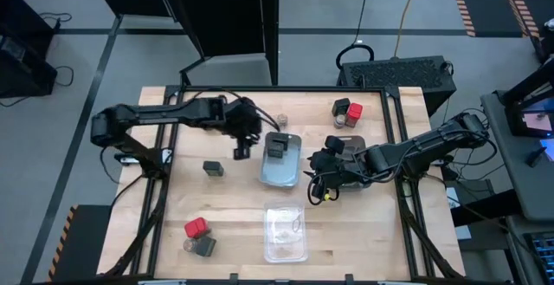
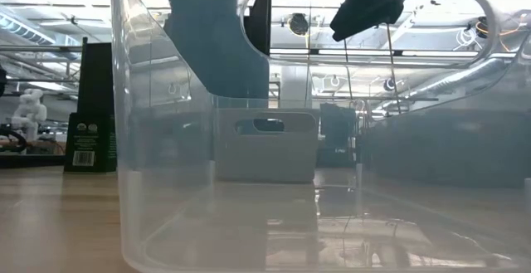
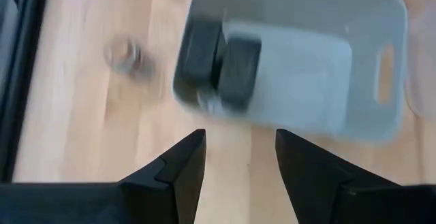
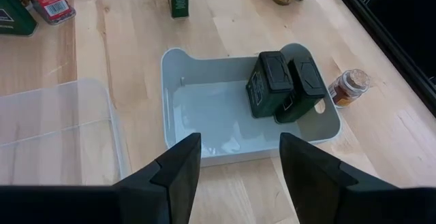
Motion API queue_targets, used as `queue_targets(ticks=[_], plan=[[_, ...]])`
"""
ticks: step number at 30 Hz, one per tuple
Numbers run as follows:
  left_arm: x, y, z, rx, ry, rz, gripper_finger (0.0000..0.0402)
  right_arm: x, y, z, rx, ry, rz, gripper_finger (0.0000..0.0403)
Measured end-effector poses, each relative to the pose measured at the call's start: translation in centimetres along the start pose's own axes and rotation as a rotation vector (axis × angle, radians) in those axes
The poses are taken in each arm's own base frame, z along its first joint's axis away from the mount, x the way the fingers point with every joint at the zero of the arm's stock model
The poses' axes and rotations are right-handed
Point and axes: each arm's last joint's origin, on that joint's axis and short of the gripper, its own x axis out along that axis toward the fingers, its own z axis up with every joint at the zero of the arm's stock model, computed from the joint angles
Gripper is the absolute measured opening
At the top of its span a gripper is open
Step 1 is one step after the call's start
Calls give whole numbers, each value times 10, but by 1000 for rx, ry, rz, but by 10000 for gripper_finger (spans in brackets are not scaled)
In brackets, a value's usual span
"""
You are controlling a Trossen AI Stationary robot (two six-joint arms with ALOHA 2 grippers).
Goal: Sort spices by type
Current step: Put the black spice can into the gray bin
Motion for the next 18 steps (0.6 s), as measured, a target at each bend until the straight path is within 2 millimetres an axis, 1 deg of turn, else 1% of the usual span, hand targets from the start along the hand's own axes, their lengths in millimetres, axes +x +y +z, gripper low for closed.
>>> queue_targets(ticks=[4, 8, 10, 12, 14, 16, 18], plan=[[-24, -4, -15, -53, 67, -15, 185, 1, -2, 1, 1, -5, -3, 185], [-44, -12, -27, -62, 67, -26, 185, 6, -11, 8, 39, -31, -25, 185], [-54, -14, -35, -55, 36, 1, 185, 11, -17, 12, 70, -40, -44, 185], [-64, -13, -46, -44, 7, 67, 185, 17, -26, 13, 114, -35, -95, 185], [-71, -8, -56, -35, -37, 149, 185, 23, -39, 12, 148, -14, -193, 182], [-75, -1, -62, -54, -124, 216, 185, 28, -54, 12, 161, 9, -276, 176], [-76, 6, -65, -70, -225, 247, 185, 32, -69, 13, 160, 32, -327, 169]])
